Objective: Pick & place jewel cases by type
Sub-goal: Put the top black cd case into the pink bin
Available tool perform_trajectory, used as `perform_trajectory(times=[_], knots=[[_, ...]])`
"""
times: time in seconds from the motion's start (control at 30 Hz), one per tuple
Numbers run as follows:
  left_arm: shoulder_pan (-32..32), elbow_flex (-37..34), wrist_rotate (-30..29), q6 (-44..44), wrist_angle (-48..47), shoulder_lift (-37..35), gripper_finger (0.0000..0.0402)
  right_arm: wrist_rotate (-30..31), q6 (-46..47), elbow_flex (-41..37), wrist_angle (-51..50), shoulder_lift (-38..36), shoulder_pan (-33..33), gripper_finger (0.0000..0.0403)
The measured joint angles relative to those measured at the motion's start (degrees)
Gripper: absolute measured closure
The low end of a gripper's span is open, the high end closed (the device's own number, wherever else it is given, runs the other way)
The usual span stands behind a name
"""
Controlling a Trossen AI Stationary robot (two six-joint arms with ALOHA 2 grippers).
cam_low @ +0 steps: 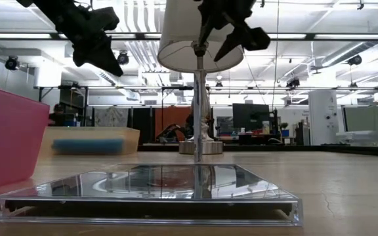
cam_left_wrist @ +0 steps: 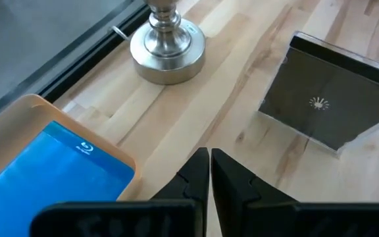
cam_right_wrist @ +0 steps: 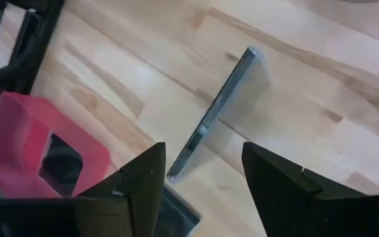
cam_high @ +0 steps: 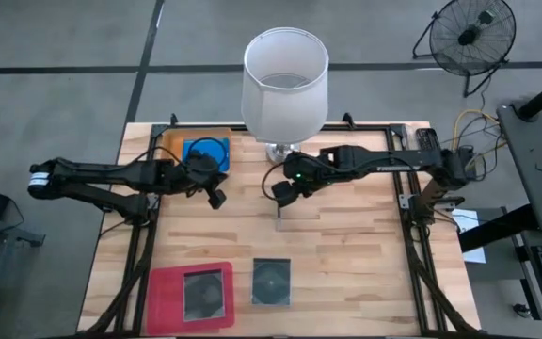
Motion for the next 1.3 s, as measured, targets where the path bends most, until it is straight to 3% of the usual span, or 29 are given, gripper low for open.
perform_trajectory(times=[0.43, 1.3], knots=[[0.0, 0.0, -0.1, 2.15, -1.45, -2.05, 0.0402, -0.02, 0.89, 8.5, -6.85, 8.64, 0.0, 0.0207], [0.0, 0.0, -0.03, 2.17, -0.75, -2.51, 0.0402, 0.09, 4.05, 8.52, -5.5, 8.45, -0.32, 0.0207]])
